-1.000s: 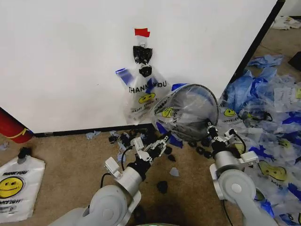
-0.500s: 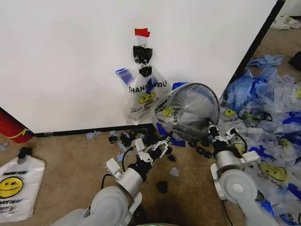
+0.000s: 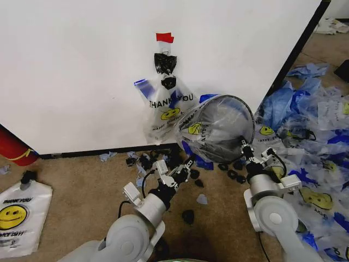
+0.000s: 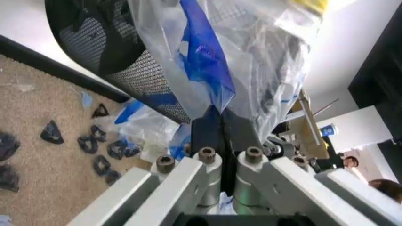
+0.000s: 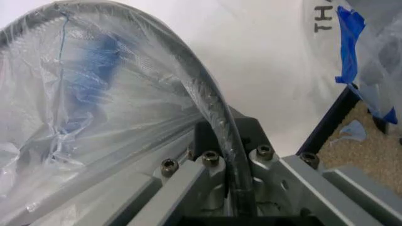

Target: Pick up the garbage bag from the wall and place it over the trash bin.

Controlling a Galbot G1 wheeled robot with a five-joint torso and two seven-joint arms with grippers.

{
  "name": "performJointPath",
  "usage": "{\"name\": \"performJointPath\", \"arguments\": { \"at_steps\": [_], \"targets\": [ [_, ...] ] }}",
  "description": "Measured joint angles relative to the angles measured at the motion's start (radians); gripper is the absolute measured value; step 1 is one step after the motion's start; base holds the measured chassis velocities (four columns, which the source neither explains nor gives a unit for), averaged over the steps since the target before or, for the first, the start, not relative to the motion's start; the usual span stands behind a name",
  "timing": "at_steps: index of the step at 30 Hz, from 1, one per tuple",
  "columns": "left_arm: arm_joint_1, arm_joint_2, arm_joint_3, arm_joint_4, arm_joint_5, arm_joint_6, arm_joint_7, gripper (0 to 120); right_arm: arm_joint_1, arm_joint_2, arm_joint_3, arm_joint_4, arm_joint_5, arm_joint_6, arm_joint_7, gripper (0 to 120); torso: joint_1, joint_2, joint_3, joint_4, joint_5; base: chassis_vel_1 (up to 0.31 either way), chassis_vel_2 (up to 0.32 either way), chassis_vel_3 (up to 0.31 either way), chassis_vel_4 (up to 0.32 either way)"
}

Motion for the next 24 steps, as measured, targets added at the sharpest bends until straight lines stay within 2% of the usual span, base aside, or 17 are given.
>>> {"name": "performJointPath", "arguments": {
  "at_steps": [24],
  "targets": [
    [-0.029, -0.023, 0.028, 0.111, 0.045, -0.012, -0.013, 0, -0.05, -0.022, 0.055, 0.14, 0.07, -0.013, 0.034, 0, 0.0, 0.0, 0.0, 0.0, 0.0, 0.0, 0.0, 0.0, 0.0]
  ]
}}
